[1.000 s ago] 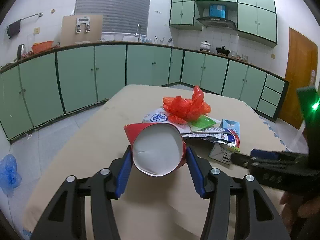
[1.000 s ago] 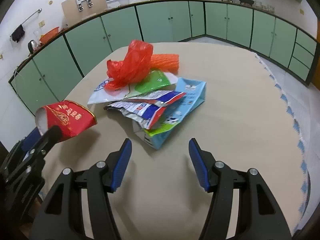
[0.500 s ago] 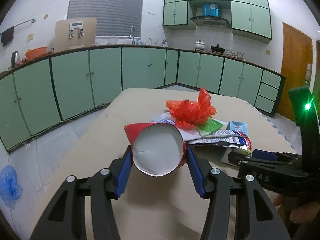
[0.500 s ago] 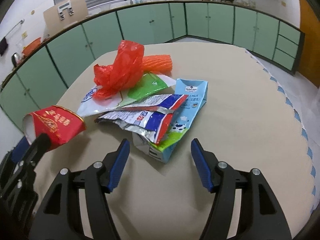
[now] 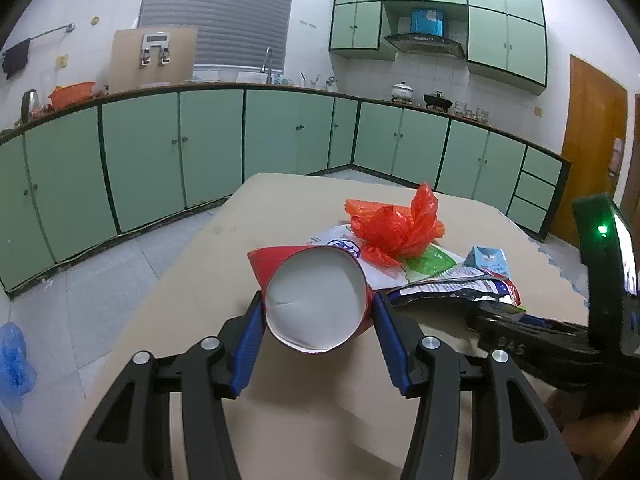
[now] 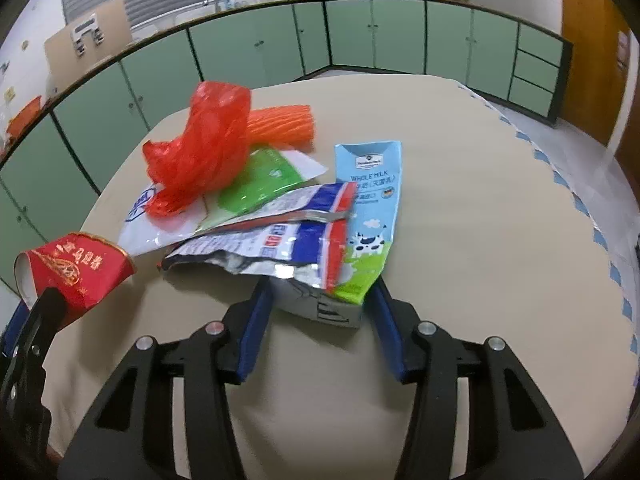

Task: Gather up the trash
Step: 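Reach the right gripper to the blue-white milk carton and grasp it, then carry the paper cup and milk carton to the bin and release both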

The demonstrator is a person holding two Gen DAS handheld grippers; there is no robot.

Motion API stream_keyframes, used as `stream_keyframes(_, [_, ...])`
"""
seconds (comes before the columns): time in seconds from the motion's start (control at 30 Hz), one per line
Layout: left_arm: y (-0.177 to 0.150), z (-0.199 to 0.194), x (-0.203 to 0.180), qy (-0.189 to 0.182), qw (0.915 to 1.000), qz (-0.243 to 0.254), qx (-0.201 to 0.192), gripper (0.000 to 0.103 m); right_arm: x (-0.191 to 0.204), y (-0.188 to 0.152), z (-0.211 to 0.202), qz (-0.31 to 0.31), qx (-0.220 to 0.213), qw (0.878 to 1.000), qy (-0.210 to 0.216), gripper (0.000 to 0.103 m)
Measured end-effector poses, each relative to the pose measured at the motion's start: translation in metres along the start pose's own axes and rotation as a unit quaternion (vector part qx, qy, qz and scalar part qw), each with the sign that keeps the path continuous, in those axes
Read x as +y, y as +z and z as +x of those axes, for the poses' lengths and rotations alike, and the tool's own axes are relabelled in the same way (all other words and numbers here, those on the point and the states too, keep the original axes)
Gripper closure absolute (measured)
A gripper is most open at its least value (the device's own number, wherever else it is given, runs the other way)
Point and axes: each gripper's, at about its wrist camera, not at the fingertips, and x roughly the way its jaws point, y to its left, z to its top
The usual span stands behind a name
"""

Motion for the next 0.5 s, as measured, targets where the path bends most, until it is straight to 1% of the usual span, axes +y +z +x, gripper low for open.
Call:
stream_keyframes(0.17, [0.002, -0.006, -0.003, -0.001, 1.0, 0.003, -0.005, 0.05, -0.008, -0.004, -0.01, -0.003, -0.006, 1.0, 0.003, 0.057])
stream_keyframes(0.2, [0.002, -0.007, -0.005, -0.001, 1.0, 0.004, -0.006, 0.05, -0.011, -0.004, -0.014, -0.003, -0.008, 1.0, 0.005, 0.06])
stream_keyframes(0.5, [0.007, -0.022, -0.021, 0.0, 0.9998, 0.015, -0.013, 0.05, -0.038, -0.005, -0.037, 0.006, -0.017, 1.0, 0.006, 0.06])
